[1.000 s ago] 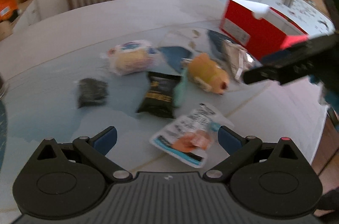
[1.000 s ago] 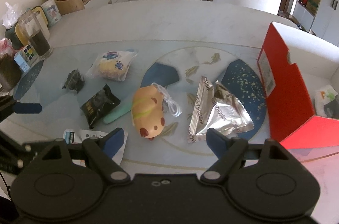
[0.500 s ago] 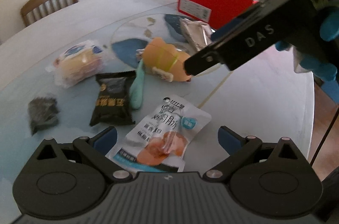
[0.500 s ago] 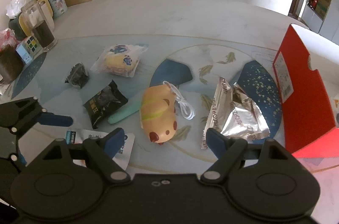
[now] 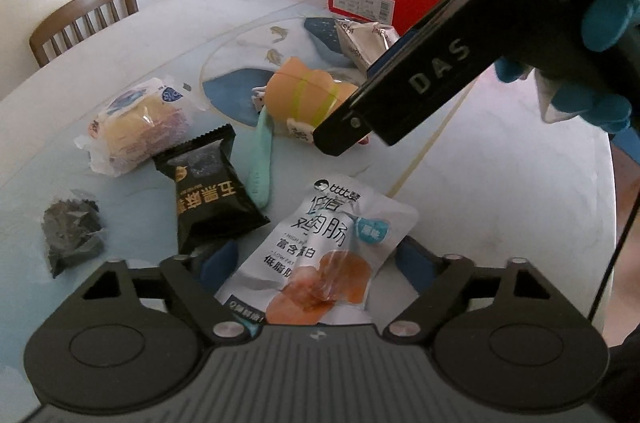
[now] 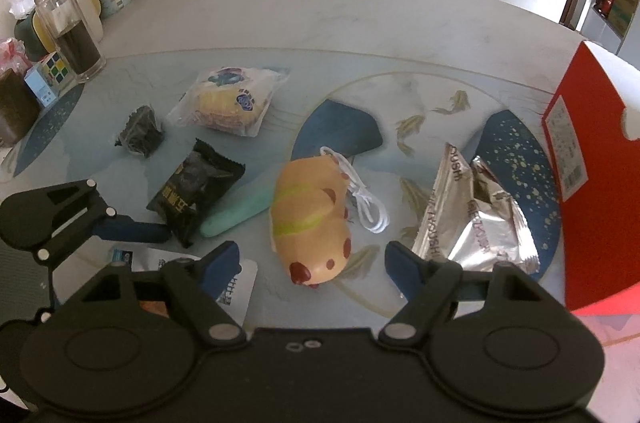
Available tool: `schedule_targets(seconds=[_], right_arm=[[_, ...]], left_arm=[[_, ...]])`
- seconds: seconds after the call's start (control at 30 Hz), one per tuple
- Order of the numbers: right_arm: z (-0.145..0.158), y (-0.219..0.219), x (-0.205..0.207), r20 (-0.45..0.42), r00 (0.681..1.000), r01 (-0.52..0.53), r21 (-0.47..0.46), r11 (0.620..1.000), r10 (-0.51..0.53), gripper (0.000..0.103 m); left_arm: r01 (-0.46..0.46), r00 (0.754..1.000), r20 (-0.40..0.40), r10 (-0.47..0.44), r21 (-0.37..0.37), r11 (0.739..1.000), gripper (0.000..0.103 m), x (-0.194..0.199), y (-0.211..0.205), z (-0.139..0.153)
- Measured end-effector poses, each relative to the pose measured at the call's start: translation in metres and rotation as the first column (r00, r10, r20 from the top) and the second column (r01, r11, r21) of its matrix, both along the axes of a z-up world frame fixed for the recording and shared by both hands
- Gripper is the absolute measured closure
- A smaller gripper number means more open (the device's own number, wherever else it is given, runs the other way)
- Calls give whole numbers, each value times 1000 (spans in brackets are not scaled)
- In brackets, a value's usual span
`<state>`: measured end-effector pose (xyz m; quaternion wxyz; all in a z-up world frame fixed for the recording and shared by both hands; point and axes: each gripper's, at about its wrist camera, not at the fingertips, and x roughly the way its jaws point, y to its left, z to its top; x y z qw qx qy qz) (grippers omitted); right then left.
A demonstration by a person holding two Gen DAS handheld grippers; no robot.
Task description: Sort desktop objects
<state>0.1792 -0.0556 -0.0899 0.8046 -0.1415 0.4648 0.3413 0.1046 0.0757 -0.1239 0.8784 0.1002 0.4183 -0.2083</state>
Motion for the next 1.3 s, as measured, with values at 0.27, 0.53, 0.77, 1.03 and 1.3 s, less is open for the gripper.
schedule_targets(seconds=[0.27,0.53,0.77,1.03,1.3], right_arm=[[-7,10,4,-1,1000,-10,-15,1000,9,31],[-11,16,6,12,1000,2,-51,999,-1,54],[-8,16,3,24,1000,3,-46,999,-2,59],[2,13,0,42,999,0,-34,999,1,61],[11,8,-5,49,999,-2,-26,1000,3,62]], left_arm=[[-17,1000,8,17,4,1000,35,-2,0,3],[-35,999,13,35,5,999,40,-3,0,3],[-52,998,20,52,-11,999,43,-7,2,5],[-64,998,24,64,-19,998,44,-9,3,9],[-61,998,22,62,-42,997,44,-13,3,19]])
